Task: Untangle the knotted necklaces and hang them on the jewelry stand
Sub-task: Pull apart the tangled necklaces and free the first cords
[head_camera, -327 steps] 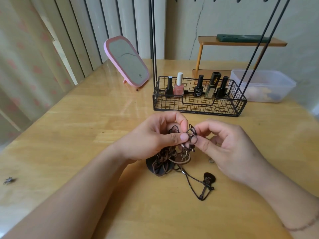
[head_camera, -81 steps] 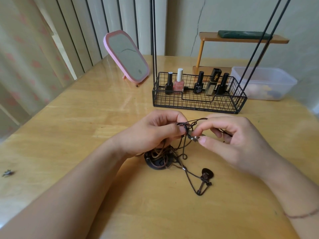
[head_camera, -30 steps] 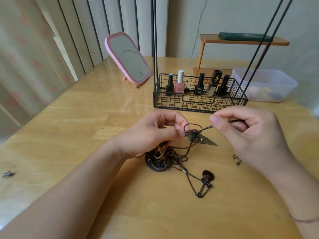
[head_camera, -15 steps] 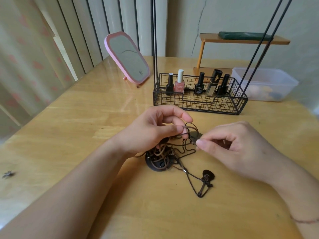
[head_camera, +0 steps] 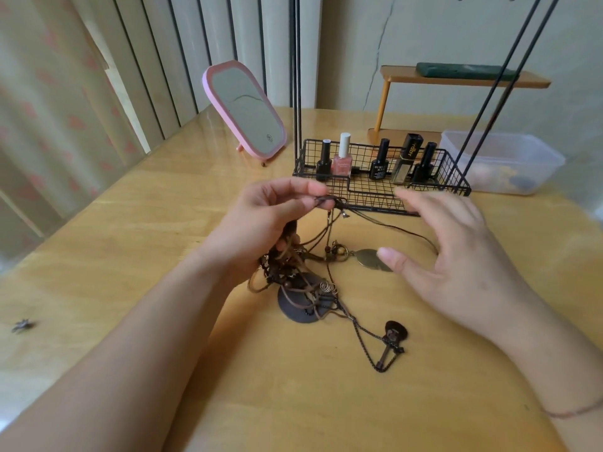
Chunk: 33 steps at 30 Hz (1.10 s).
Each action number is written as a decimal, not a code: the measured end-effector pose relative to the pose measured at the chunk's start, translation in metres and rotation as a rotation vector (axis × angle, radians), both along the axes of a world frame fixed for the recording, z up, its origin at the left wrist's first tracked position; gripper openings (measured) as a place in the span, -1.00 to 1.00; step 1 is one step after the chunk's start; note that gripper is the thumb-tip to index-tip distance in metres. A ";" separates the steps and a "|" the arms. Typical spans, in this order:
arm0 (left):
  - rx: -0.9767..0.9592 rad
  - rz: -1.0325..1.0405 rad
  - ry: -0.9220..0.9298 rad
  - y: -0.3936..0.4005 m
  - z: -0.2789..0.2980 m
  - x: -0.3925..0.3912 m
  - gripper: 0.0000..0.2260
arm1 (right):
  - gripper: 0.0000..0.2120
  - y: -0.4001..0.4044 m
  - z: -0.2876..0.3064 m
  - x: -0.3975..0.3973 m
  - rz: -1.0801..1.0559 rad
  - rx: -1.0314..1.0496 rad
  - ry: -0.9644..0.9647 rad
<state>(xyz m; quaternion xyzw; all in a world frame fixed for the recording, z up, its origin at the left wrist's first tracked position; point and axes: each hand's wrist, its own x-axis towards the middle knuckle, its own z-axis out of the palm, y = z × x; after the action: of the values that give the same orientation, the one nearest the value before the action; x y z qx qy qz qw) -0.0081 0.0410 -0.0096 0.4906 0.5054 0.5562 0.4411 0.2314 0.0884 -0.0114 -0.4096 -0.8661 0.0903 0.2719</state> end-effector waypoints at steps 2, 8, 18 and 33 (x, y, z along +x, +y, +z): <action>-0.051 0.030 -0.095 0.001 0.000 0.000 -0.77 | -0.63 -0.010 -0.002 -0.009 0.189 -0.037 0.069; -0.072 0.145 -0.385 0.004 0.002 -0.006 -0.54 | -0.51 -0.027 -0.010 -0.020 0.330 -0.181 -0.430; -0.016 0.273 -0.368 0.007 -0.002 -0.025 -0.52 | -0.79 -0.006 -0.002 0.006 0.522 -0.490 -0.119; -0.152 0.164 0.338 0.006 -0.008 -0.019 -0.69 | -0.51 0.025 0.034 0.048 0.288 -0.661 0.642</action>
<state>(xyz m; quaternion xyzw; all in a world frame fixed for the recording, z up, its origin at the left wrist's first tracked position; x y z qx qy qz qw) -0.0272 0.0470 -0.0172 0.4994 0.6510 0.4604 0.3388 0.2793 0.1135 0.0227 -0.3015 -0.7113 0.5194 0.3653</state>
